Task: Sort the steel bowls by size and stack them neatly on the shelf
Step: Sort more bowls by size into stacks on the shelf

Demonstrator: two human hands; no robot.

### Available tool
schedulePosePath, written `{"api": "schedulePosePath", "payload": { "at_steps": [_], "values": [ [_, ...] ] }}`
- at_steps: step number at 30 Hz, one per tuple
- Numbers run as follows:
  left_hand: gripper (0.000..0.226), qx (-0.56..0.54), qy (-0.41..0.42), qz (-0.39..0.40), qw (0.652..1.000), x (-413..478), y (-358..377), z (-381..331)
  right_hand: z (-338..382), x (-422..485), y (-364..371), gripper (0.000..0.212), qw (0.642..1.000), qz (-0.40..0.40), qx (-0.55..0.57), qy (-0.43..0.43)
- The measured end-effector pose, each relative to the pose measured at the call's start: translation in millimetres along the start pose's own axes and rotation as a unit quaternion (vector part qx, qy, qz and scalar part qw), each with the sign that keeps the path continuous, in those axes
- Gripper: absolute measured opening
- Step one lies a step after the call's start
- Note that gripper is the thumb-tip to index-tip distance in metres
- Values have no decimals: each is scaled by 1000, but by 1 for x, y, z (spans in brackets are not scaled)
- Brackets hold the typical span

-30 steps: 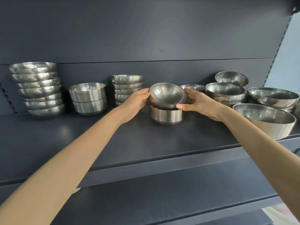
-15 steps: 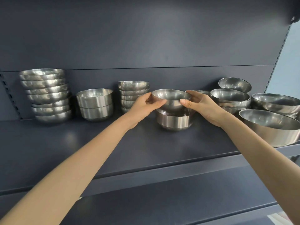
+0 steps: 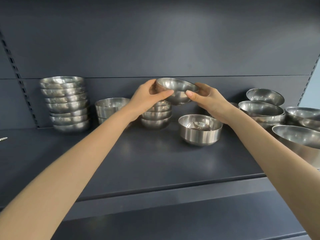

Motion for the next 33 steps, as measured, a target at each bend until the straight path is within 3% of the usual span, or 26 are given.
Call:
{"api": "schedulePosePath", "payload": {
  "at_steps": [7, 8, 11, 13, 15, 17, 19, 23, 27, 33],
  "values": [
    [41, 30, 6, -2, 1000, 16, -29, -8, 8, 32, 15, 39, 1000, 0, 14, -11],
    [41, 33, 3, -1, 999, 19, -32, -5, 7, 39, 16, 40, 1000, 1, 18, -13],
    [20, 30, -19, 3, 999, 27, -42, 3, 6, 55, 25, 83, 1000, 9, 16, -14],
    [21, 30, -30, 8, 999, 30, -49, 10, 5, 65, 32, 93, 999, 28, 6, -14],
    [15, 39, -46, 15, 998, 32, -57, 17, 3, 74, 39, 90, 999, 46, 1, -4],
    [32, 54, -58, 25, 997, 36, -63, 23, 1, 82, 45, 78, 998, 59, -6, 1],
    [31, 61, -66, 33, 995, 39, -67, 29, -2, 87, 49, 65, 997, 73, -6, 2],
    [33, 83, -72, 57, 992, 44, -63, 35, -8, 90, 51, 67, 997, 80, -11, 6],
    [45, 120, -91, 74, 986, 48, -60, 45, -20, 90, 49, 48, 996, 81, -25, 30],
    [52, 149, -104, 86, 979, 50, -59, 50, -30, 91, 50, 58, 996, 74, -16, 39]
  ]
}}
Point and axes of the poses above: each hand's wrist, its own x-axis towards the middle knuckle, its own y-axis out of the palm, z = x × y, the point moved 5 cm from there along x, towards the middle knuckle, and after that the axes turned 1 degree about x, right-handed, at the moved point
